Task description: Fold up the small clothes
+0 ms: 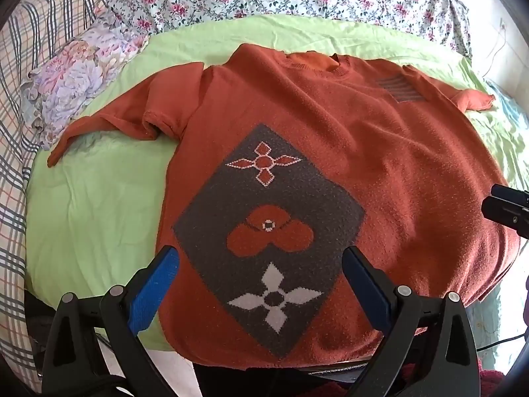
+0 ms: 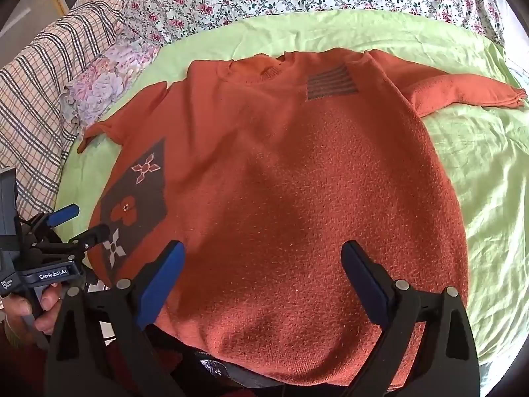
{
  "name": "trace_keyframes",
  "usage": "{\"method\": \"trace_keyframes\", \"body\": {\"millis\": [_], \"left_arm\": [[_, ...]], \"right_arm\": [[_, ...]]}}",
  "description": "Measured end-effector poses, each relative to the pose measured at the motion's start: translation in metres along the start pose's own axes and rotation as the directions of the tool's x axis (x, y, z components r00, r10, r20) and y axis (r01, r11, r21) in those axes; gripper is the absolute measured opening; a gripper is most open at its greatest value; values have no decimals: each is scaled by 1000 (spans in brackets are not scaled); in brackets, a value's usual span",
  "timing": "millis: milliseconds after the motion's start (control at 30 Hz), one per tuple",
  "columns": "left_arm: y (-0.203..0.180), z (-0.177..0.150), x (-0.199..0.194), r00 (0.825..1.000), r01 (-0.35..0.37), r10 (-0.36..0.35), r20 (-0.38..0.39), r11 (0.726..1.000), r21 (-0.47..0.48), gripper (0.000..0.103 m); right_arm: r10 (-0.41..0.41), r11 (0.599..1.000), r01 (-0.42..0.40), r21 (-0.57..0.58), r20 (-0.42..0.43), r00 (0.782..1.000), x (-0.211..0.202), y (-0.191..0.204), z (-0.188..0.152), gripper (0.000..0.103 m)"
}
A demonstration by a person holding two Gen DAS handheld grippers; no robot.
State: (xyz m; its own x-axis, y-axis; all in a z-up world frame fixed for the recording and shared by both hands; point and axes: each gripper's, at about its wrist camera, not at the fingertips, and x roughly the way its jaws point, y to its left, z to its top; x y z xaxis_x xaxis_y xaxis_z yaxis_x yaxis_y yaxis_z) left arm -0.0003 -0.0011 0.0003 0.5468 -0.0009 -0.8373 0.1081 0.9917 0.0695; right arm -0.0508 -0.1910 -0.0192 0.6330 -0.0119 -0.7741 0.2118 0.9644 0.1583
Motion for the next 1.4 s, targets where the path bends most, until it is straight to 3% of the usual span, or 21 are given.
{"method": "trace_keyframes", "body": {"millis": [1400], "left_arm": [[-3,2,2,1000,11,-11,-14,1000,-1,99]], "right_arm": [[-7,1000,7,5,-11,1000,-7,11,4,95]]}}
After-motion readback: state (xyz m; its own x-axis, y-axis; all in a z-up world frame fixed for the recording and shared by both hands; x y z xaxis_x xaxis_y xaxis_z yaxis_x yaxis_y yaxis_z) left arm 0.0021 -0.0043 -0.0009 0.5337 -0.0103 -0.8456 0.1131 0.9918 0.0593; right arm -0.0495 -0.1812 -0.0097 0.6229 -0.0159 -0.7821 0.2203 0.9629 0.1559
